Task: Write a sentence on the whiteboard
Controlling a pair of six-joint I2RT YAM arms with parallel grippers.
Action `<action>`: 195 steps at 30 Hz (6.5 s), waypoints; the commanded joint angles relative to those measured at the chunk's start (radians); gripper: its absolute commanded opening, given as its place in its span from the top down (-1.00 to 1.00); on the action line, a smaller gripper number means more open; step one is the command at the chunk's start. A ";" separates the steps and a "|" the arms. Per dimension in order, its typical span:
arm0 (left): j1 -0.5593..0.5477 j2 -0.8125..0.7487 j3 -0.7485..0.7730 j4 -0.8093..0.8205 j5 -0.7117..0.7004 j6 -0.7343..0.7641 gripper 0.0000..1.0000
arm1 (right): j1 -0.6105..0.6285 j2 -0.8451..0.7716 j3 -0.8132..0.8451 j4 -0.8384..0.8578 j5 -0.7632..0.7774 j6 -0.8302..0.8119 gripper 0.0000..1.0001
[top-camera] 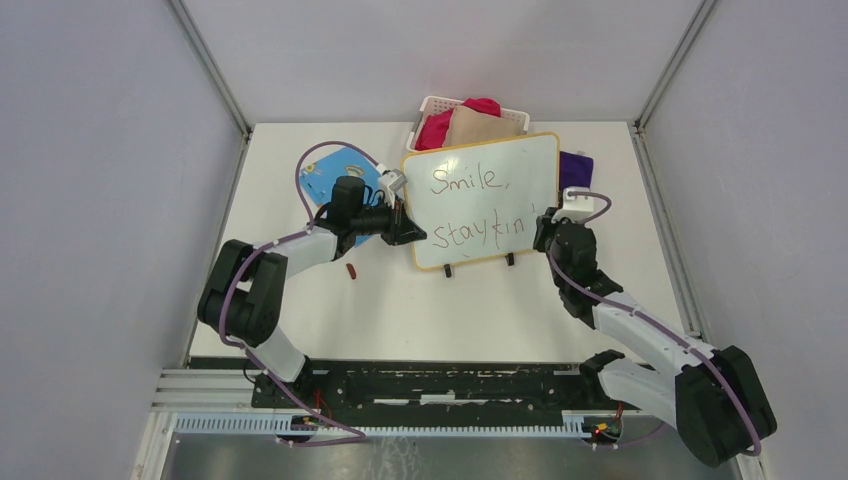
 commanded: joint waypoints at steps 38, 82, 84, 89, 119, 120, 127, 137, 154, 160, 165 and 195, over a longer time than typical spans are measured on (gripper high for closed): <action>-0.035 0.041 -0.026 -0.177 -0.183 0.128 0.96 | -0.005 -0.026 -0.007 0.015 -0.057 0.025 1.00; -0.040 0.036 -0.026 -0.185 -0.190 0.132 0.96 | 0.029 -0.059 -0.064 -0.035 0.045 0.012 1.00; -0.041 0.034 -0.027 -0.185 -0.190 0.131 0.96 | 0.026 -0.057 -0.051 -0.034 0.050 0.009 1.00; -0.044 0.030 -0.028 -0.186 -0.195 0.136 0.96 | 0.022 -0.039 -0.011 -0.028 0.043 0.001 1.00; -0.049 0.026 -0.027 -0.190 -0.212 0.137 0.96 | 0.018 -0.048 -0.082 -0.040 0.045 0.008 1.00; -0.048 0.026 -0.027 -0.190 -0.212 0.138 0.96 | 0.019 -0.047 -0.083 -0.041 0.048 0.008 1.00; -0.048 0.023 -0.027 -0.191 -0.213 0.139 0.96 | 0.015 -0.039 -0.085 -0.035 0.036 0.011 1.00; -0.048 0.022 -0.027 -0.191 -0.216 0.139 0.96 | 0.018 -0.119 -0.088 -0.070 0.021 0.027 1.00; -0.049 0.029 -0.020 -0.198 -0.231 0.134 0.96 | 0.023 -0.247 -0.052 -0.056 -0.129 0.042 1.00; -0.049 0.031 -0.018 -0.201 -0.233 0.133 0.96 | 0.048 -0.211 -0.074 0.045 -0.262 0.048 1.00; -0.049 0.038 -0.013 -0.206 -0.234 0.130 0.96 | 0.100 -0.184 -0.051 0.051 -0.237 0.015 1.00; -0.049 0.043 -0.008 -0.214 -0.241 0.129 0.96 | 0.123 -0.043 0.035 0.053 -0.032 0.015 1.00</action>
